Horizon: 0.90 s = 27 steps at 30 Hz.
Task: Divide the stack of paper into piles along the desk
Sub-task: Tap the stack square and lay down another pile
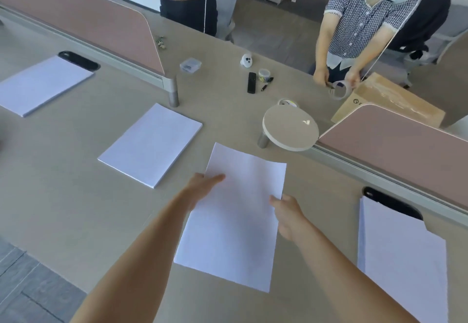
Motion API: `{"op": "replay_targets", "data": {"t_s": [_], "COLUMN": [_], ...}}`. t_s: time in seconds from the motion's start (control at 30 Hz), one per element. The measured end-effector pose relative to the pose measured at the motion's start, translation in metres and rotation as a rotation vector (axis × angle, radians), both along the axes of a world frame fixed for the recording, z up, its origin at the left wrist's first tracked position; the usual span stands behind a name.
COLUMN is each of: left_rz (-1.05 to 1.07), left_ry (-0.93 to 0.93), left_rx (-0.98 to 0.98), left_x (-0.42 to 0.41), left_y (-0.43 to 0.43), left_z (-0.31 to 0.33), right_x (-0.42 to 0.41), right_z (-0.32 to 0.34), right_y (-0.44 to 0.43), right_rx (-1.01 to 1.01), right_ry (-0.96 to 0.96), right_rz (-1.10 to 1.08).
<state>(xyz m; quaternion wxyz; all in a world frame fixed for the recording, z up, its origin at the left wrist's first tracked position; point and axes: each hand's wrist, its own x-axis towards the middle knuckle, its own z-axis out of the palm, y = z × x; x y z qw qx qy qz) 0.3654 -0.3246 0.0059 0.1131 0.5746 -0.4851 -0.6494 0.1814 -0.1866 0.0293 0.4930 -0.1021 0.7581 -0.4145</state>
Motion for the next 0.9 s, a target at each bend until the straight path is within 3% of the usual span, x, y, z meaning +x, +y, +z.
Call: {"op": "replay_targets", "data": {"t_s": [0.13, 0.37, 0.63, 0.8, 0.9], "left_rz": [0.053, -0.104, -0.084, -0.092, -0.056], "left_ry": [-0.237, -0.56, -0.72, -0.719, -0.718], "left_rx": [-0.186, -0.295, -0.34, -0.466, -0.468], "left_x": [-0.032, -0.081, -0.104, -0.109, -0.11], "left_y": [-0.043, -0.096, -0.117, -0.115, -0.113], "left_z": [-0.018, -0.055, -0.082, -0.085, -0.085], "right_x": [-0.019, -0.036, -0.057, -0.053, -0.056], "right_z": [-0.034, -0.093, -0.104, -0.101, -0.094], "right_y": [-0.05, -0.112, -0.118, -0.122, -0.128], "right_rx": [0.038, 0.024, 0.072, 0.106, 0.211], "right_ry": [-0.047, -0.072, -0.04, -0.062, 0.039], "right_rz": [-0.022, -0.075, 0.079, 0.059, 0.143]}}
